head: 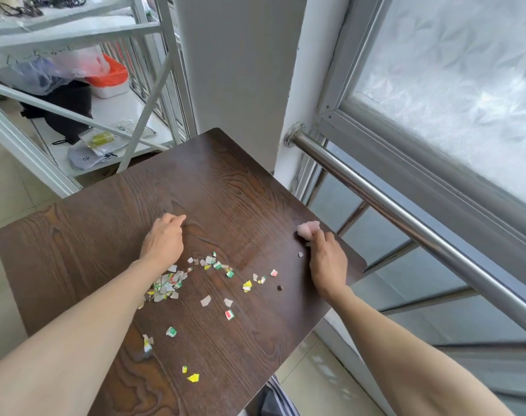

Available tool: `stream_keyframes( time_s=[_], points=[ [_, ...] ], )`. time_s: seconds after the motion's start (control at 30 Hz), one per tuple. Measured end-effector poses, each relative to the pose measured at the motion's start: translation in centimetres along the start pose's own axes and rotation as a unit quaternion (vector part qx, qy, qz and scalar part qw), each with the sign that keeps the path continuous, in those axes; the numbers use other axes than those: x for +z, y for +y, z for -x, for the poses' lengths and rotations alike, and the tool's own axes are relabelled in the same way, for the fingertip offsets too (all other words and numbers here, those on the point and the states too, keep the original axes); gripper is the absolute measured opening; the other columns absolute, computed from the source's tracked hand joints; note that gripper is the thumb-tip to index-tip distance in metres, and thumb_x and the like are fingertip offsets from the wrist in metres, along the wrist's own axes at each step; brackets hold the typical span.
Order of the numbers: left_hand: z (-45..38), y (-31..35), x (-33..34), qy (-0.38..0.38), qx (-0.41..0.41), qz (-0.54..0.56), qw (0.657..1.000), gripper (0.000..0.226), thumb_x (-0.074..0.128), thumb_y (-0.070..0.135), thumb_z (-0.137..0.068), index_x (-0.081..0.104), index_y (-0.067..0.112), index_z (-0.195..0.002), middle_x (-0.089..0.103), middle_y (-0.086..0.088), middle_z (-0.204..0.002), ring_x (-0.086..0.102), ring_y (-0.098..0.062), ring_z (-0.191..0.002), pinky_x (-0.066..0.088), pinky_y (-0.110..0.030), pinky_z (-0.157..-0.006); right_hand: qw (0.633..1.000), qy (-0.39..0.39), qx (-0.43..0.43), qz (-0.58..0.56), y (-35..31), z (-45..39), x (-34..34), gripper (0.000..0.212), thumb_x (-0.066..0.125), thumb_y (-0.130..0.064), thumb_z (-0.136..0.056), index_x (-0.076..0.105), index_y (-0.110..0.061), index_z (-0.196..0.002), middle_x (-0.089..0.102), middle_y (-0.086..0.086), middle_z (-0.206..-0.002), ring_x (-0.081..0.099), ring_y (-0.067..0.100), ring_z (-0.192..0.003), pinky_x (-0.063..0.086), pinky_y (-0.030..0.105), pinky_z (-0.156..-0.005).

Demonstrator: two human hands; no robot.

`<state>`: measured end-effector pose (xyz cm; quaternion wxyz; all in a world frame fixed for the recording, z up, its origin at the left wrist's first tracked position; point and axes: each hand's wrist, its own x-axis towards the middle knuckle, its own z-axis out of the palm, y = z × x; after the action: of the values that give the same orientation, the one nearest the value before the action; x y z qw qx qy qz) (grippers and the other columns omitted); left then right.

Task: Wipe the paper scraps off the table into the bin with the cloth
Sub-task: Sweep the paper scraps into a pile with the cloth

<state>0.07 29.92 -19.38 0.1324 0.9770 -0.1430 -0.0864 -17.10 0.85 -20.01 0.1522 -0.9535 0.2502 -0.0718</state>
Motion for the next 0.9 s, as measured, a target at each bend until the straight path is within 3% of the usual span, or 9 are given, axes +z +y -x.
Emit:
stream_keyframes(
  time_s=[0.13,0.3,0.43,0.53,0.73,0.9],
  points=[
    [0.6,-1.3,0.3,0.016,0.000,0.006,1.000,0.044,0.039,0.001,-0.093,0.051,0.012,-0.134,0.050,-0.003,-0.134,0.045,-0.027,-0.114,0.043,-0.042,-0.091,0.998,-0.010,-0.044,-0.034,-4.1,2.4,1.1,0.039,0.040,-0.012,-0.089,0.046,-0.017,-0.127,0.053,0.010,-0.092,0.056,0.035,-0.075,0.032,0.034,-0.058],
    [1.1,-2.0,0.6,0.010,0.016,0.028,0.999,0.046,0.038,-0.001,-0.093,0.053,0.014,-0.133,0.047,0.001,-0.142,0.044,-0.025,-0.120,0.041,-0.040,-0.100,0.997,-0.048,-0.047,-0.049,-8.9,5.2,3.5,0.049,0.048,-0.006,-0.085,0.042,-0.017,-0.133,0.053,0.009,-0.093,0.055,0.033,-0.073,0.035,0.037,-0.057],
    [1.6,-2.4,0.7,-0.013,0.030,0.038,0.999,0.047,0.035,-0.002,-0.094,0.048,0.012,-0.138,0.040,-0.001,-0.150,0.039,-0.025,-0.131,0.030,-0.034,-0.111,0.988,-0.101,-0.103,-0.048,-14.0,7.0,5.2,0.034,0.052,0.002,-0.075,0.057,-0.010,-0.107,0.056,0.011,-0.085,0.058,0.037,-0.065,0.028,0.035,-0.050],
    [2.3,-2.7,0.4,-0.035,0.030,0.058,0.997,0.048,0.034,-0.002,-0.095,0.046,0.011,-0.139,0.036,-0.001,-0.152,0.037,-0.022,-0.136,0.028,-0.032,-0.113,0.977,-0.114,-0.160,-0.087,-16.3,7.1,5.4,0.027,0.052,0.000,-0.081,0.057,-0.009,-0.105,0.053,0.013,-0.088,0.056,0.037,-0.066,0.030,0.036,-0.052],
    [5.0,-4.9,-0.7,-0.001,-0.013,0.106,0.994,0.045,0.033,-0.002,-0.096,0.049,0.010,-0.136,0.039,-0.002,-0.150,0.039,-0.023,-0.135,0.031,-0.034,-0.112,0.973,-0.082,-0.202,-0.071,-12.2,5.1,2.4,0.026,0.058,-0.009,-0.088,0.052,-0.018,-0.111,0.051,0.007,-0.094,0.059,0.037,-0.065,0.047,0.040,-0.052],
    [7.9,-7.7,-1.3,0.068,-0.042,0.098,0.992,0.044,0.035,-0.005,-0.094,0.051,0.007,-0.134,0.047,-0.007,-0.142,0.044,-0.026,-0.128,0.037,-0.039,-0.108,0.986,-0.015,-0.169,0.002,-4.8,3.5,-1.0,0.022,0.055,-0.020,-0.091,0.052,-0.021,-0.113,0.049,0.005,-0.090,0.051,0.030,-0.057,0.041,0.034,-0.047]
  ],
)
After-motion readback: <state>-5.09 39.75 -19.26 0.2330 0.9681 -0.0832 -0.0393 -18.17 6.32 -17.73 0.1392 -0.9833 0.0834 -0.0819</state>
